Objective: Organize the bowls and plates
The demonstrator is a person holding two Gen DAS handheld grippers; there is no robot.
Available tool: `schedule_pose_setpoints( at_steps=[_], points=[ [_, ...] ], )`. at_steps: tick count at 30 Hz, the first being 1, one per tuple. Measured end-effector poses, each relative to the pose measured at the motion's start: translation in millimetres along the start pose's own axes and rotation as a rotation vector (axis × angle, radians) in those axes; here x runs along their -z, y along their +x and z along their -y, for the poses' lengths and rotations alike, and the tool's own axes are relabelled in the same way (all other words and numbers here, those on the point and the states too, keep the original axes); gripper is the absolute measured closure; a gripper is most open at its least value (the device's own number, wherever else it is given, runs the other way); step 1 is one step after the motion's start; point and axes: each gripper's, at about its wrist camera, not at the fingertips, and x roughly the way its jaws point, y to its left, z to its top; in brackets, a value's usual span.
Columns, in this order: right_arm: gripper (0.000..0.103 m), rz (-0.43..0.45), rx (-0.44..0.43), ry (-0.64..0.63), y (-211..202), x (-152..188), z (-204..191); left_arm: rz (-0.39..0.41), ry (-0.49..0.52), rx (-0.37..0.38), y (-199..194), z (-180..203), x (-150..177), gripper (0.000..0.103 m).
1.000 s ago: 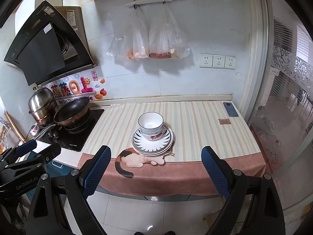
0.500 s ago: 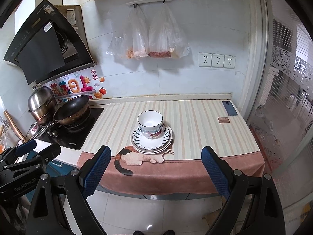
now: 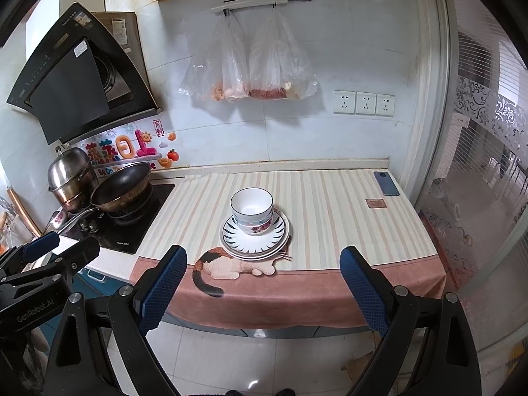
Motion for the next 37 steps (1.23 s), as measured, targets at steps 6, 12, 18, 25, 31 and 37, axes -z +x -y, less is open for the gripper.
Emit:
schedule_pose_setpoints(
  at_steps=[6,12,18,25,31,37],
  points=[
    [0.007,0.001,0.003,0.001,-2,1,-2,0.001,0.0,0.002,1,-1,0,0.017],
    [0.007,0.005,0.003,0.002,-3,1,-3,0.001,0.002,0.003,1,-2,-1,0.017],
    [0.007,0.007,0.0,0.0,-6,0,-5,0.007,0.003,-0.008,-3,3,3,0.017],
    [0.007,0.008,0.001,0.001,-5,-1,-6,0.008,0.001,-0.006,-3,2,4,0.017],
    [0.007,0.007,-0.001,-0.003,-5,-1,-6,0.008,-0.01,-0.011,-7,3,7,0.017],
    [0.007,0.006,-0.004,-0.006,-6,-1,-7,0.009,-0.012,-0.014,-10,4,10,0.017]
  ],
)
